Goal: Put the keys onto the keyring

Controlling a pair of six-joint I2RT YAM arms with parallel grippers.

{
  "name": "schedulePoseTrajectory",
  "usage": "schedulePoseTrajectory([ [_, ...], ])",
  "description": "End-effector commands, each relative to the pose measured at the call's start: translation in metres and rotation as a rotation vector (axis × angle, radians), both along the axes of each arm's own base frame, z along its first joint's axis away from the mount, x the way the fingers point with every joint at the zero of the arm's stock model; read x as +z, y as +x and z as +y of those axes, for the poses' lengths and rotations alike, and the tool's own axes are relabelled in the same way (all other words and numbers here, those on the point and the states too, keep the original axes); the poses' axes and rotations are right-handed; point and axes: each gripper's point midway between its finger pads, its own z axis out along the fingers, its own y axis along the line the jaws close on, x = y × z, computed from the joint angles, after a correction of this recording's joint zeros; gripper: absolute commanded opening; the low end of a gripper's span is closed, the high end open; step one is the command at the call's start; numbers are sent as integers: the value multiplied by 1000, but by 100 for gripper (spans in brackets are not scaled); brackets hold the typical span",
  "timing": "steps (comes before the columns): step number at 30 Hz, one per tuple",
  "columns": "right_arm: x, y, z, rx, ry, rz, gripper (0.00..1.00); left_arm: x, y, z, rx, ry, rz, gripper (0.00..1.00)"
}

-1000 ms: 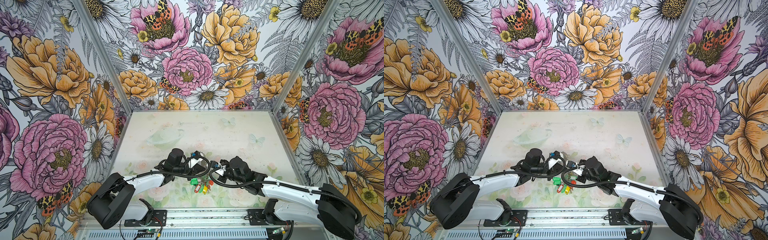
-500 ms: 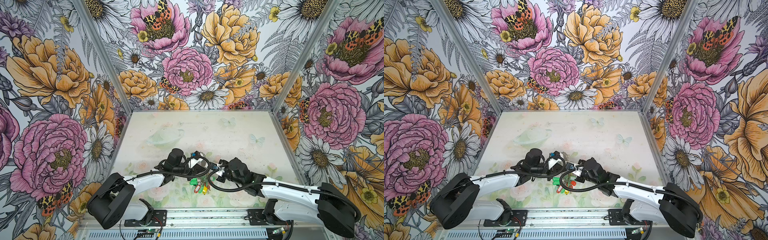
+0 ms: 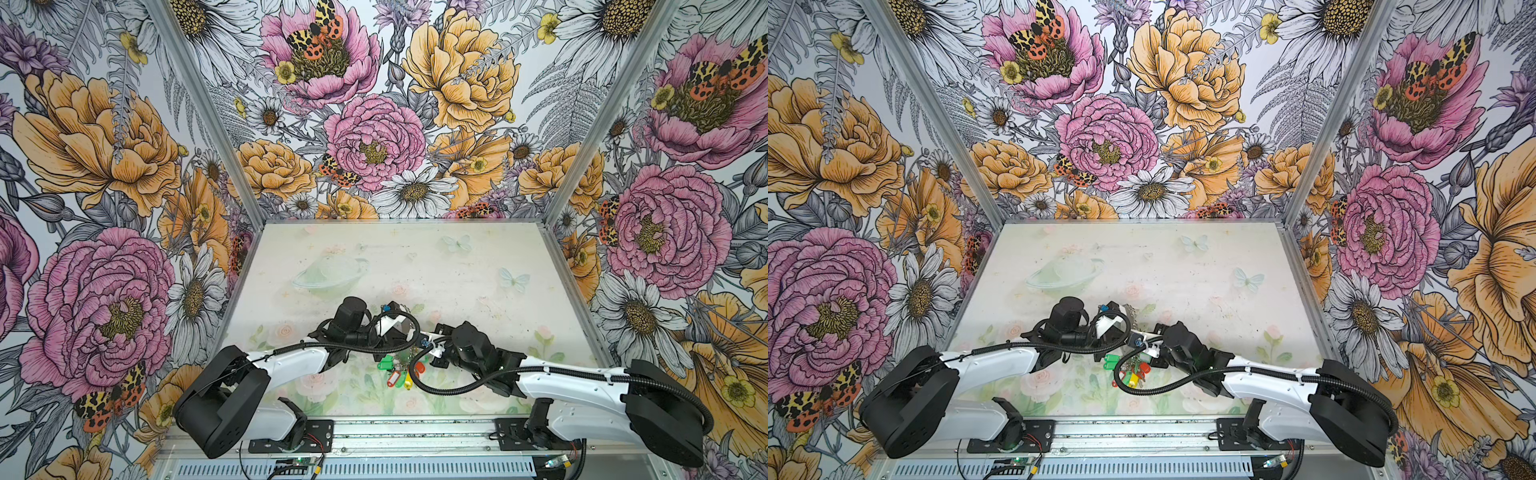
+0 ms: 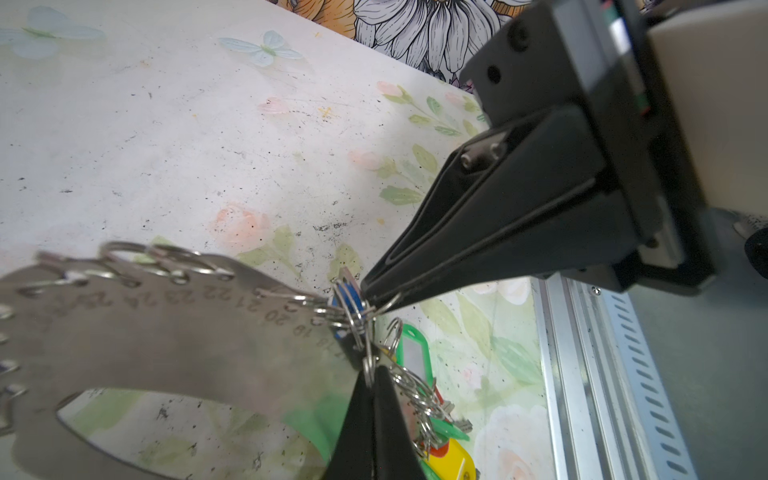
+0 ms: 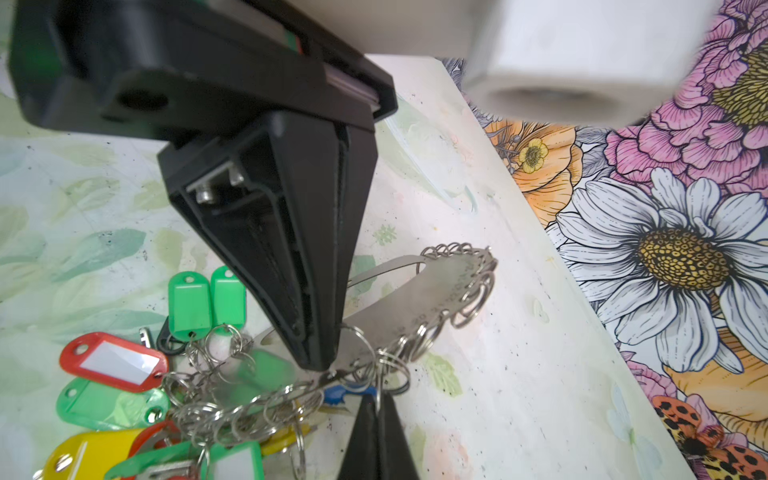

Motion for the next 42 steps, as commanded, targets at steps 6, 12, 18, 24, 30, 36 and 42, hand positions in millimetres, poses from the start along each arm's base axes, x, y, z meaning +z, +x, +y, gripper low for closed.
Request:
schedulePoseTrajectory([
  [6, 2, -3, 1, 5, -12, -65, 0, 21, 12, -3, 13, -49, -34, 0],
  [12, 2, -1, -2, -15, -23, -81, 0, 23, 16, -1, 32, -52, -31, 0],
  [18, 4, -2, 2, -8, -23, -97, 0, 22, 17, -2, 30, -53, -22, 0],
  [24, 14, 11, -2, -82, -21, -141, 0, 23, 16, -3, 24, -56, -18, 0],
  [30, 20, 15, -5, -107, -22, -173, 0, 22, 16, -3, 21, -56, -13, 0],
  [36, 21, 13, -1, -85, -16, -177, 0, 23, 16, -3, 23, -56, -11, 0],
  [42, 18, 11, 7, -65, -17, -191, 0, 22, 15, -4, 17, -55, 1, 0],
])
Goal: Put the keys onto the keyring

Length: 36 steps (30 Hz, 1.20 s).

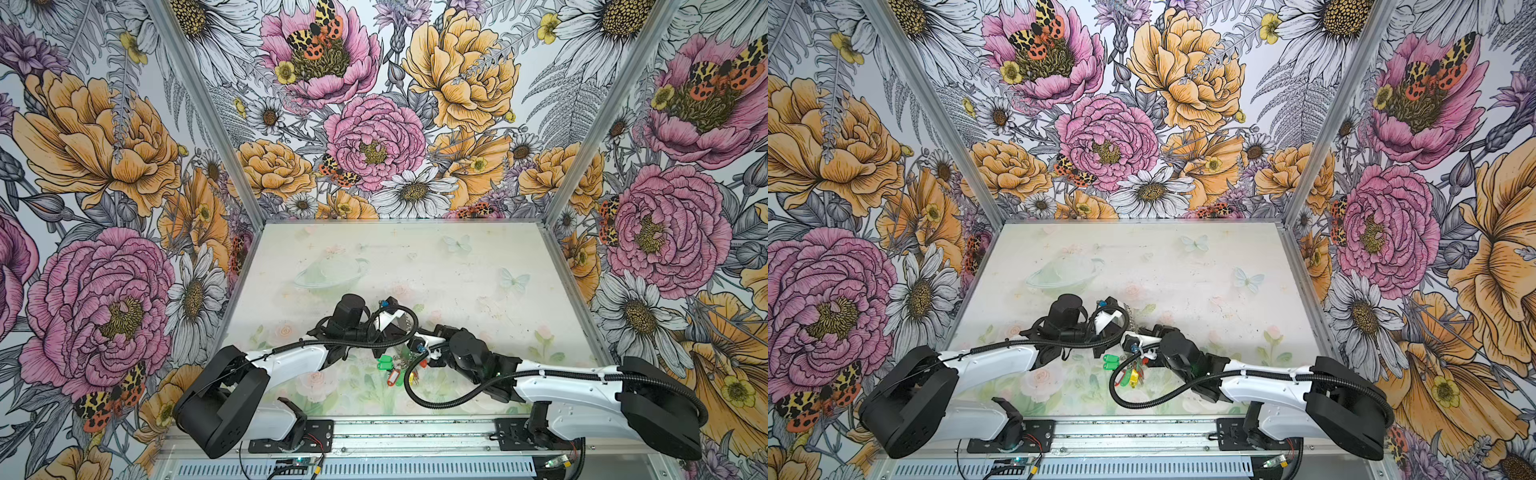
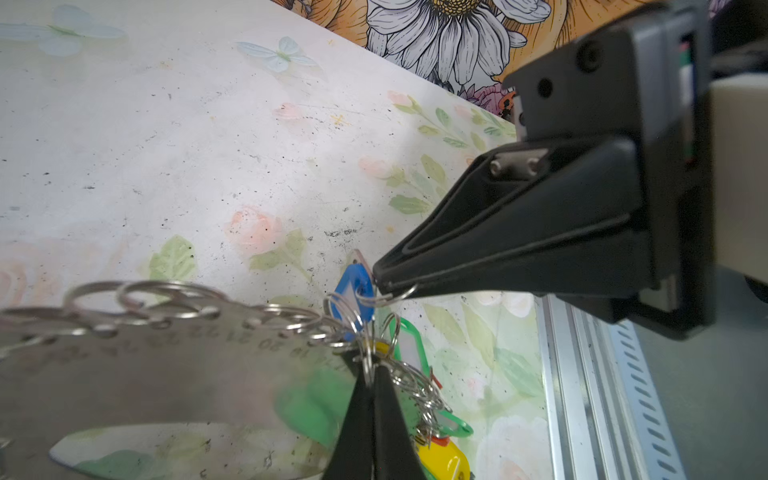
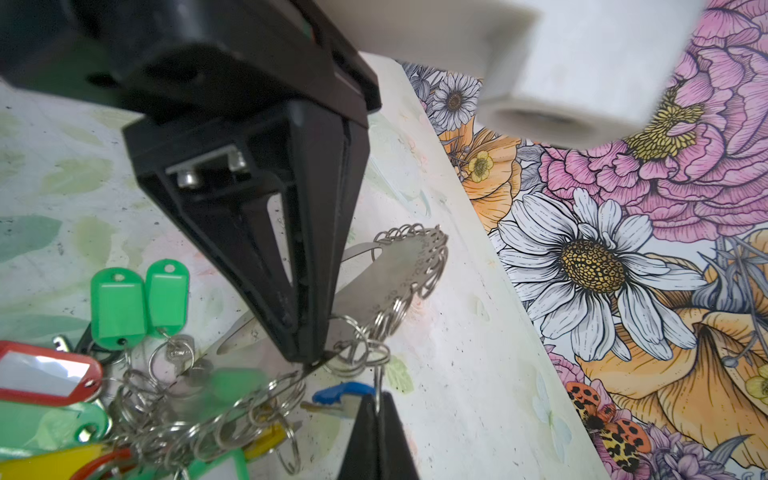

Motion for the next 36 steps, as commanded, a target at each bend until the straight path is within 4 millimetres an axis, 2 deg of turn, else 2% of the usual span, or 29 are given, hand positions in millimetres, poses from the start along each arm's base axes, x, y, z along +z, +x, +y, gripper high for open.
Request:
schedulePoseTrajectory([
  [1, 10, 3, 9, 5, 25, -34, 0, 16, 7, -6, -14, -40, -21, 0],
  [18, -3, -3, 7, 9, -34, -54, 0, 16, 12, -4, 10, -35, -15, 0],
  [25, -1, 0, 1, -30, -25, -56, 0, 17, 14, -2, 22, -38, -13, 0],
  [36, -1, 2, 6, -34, -28, -65, 0, 17, 12, -3, 10, -45, -2, 0],
])
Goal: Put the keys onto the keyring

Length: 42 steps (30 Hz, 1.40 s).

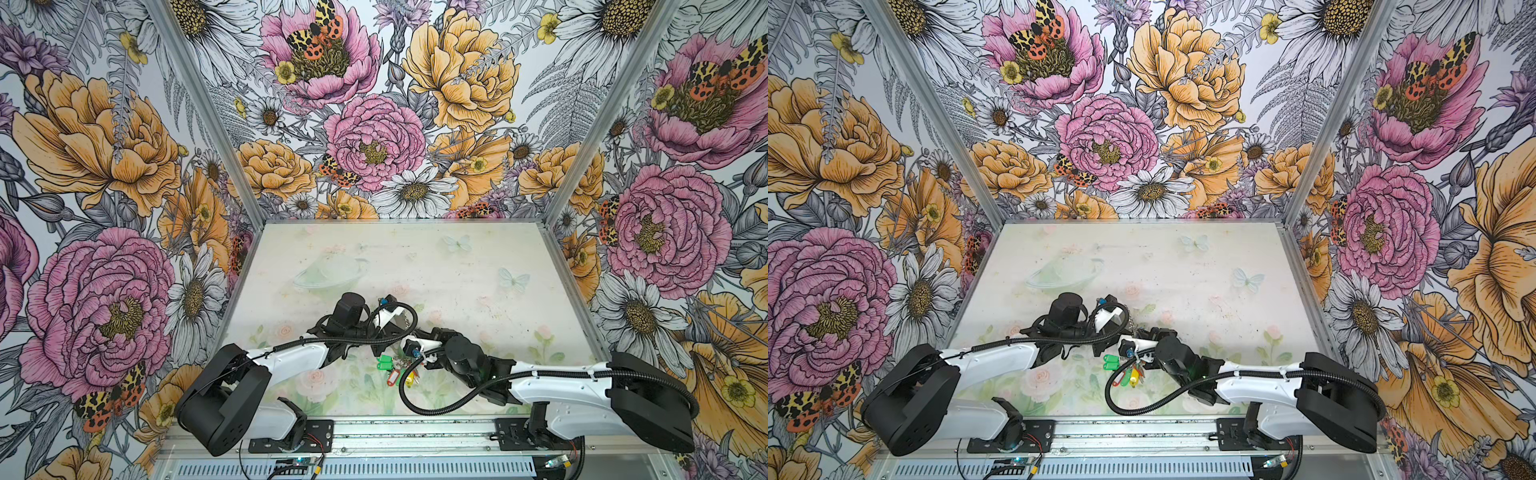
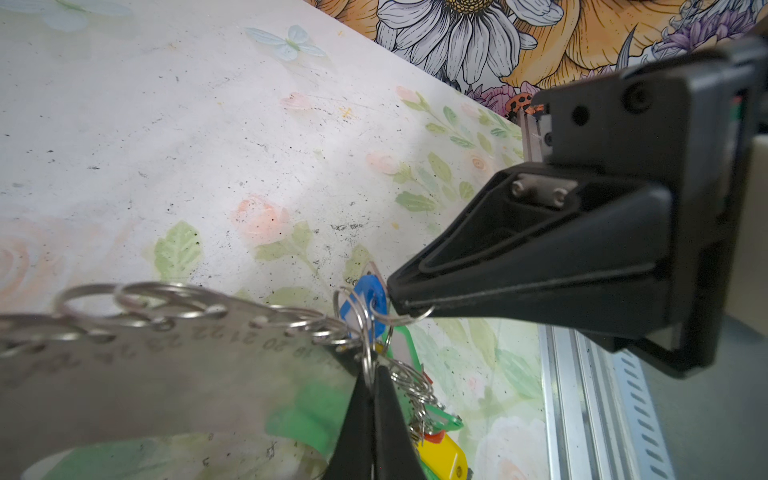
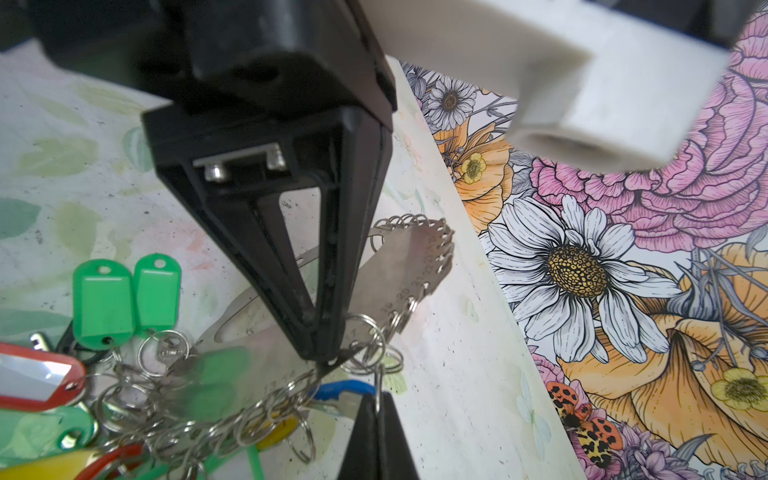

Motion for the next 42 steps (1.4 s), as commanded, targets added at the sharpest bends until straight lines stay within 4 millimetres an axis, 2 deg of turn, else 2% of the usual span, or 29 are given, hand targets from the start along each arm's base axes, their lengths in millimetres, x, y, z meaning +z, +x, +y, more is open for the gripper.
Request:
schedulePoseTrajectory([
  [1, 4, 4, 2, -24, 12, -21, 0, 20, 8, -6, -14, -54, -44, 0],
  [12, 15, 7, 5, -37, 53, -34, 0, 20, 8, -7, -18, -56, -37, 0],
  [28, 14, 11, 8, -43, 49, -44, 0, 18, 7, -8, -25, -51, -23, 0],
  [42, -2, 5, 7, -25, -1, -33, 0, 18, 12, -6, -1, -45, -30, 0],
])
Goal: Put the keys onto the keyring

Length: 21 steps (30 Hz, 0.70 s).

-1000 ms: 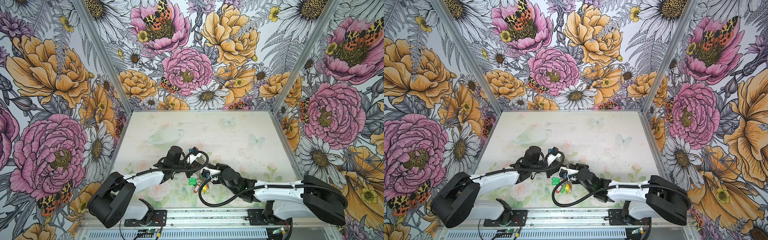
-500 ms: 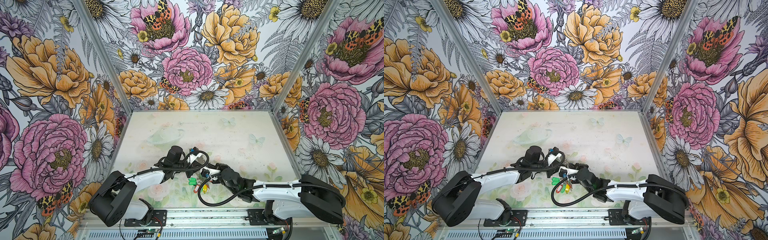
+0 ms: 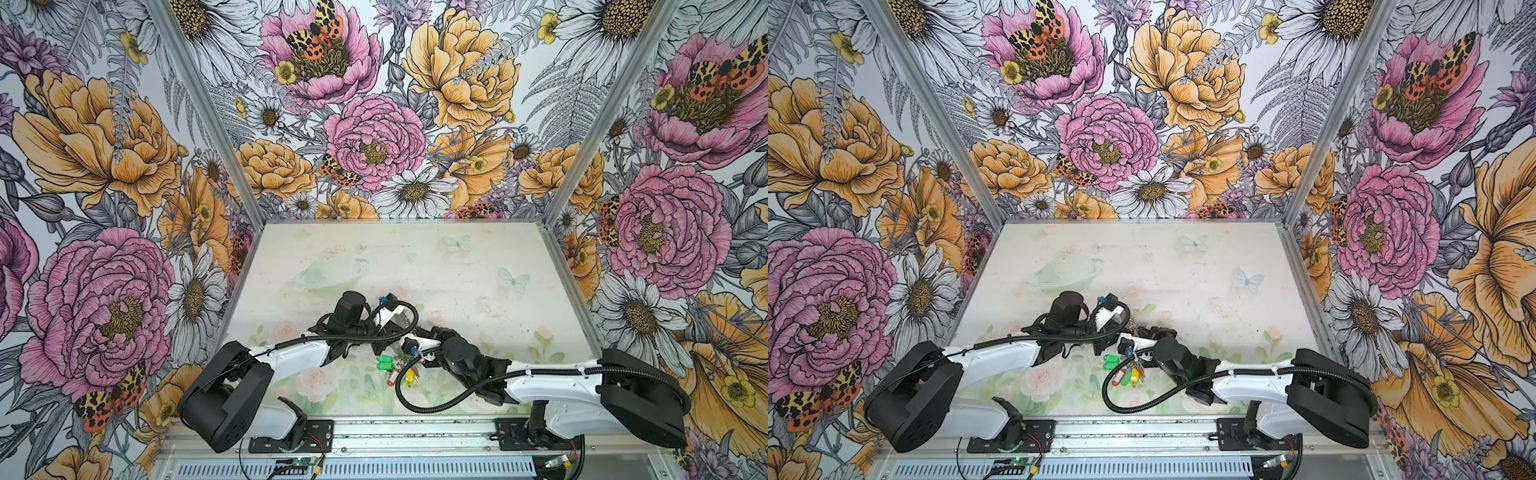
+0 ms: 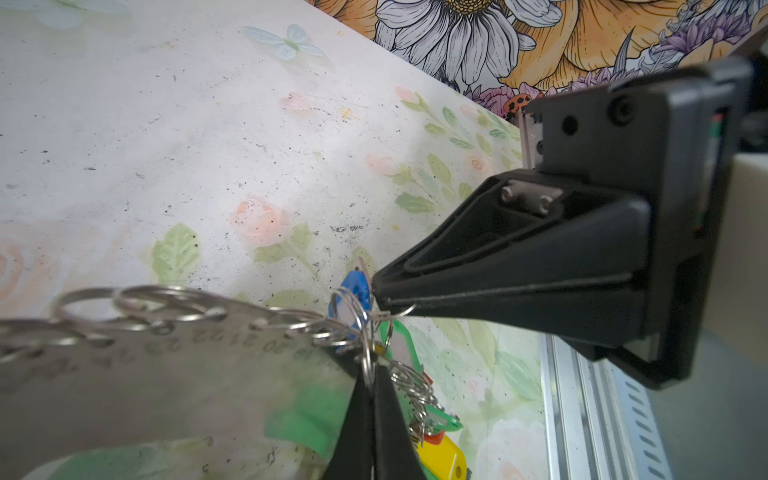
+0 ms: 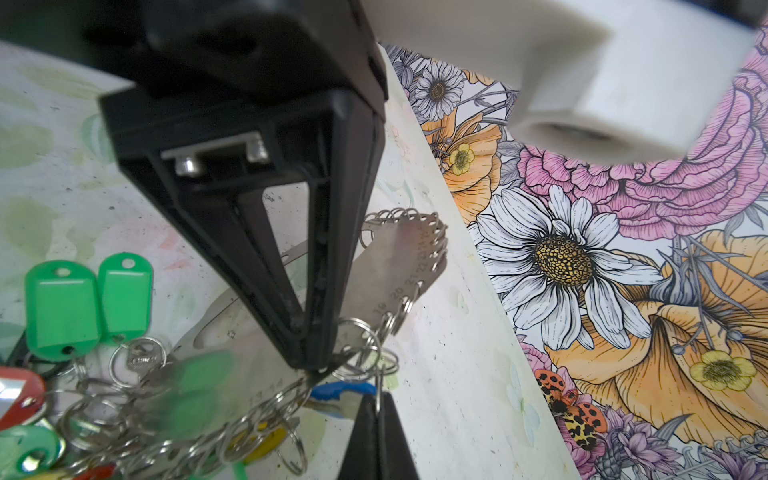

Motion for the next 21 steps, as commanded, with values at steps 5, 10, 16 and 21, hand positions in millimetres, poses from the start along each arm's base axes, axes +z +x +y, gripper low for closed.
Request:
schedulePoseTrajectory([
  [5, -6, -2, 6, 7, -32, -28, 0, 20, 14, -4, 21, -60, -22, 0],
  [10, -5, -2, 7, 7, -36, -49, 0, 23, 17, -2, 37, -79, -13, 0],
  [16, -7, -2, 11, 18, -75, -77, 0, 25, 16, -4, 34, -93, 6, 0],
  [21, -5, -1, 13, 16, -70, -89, 0, 24, 16, -4, 38, -92, 6, 0],
])
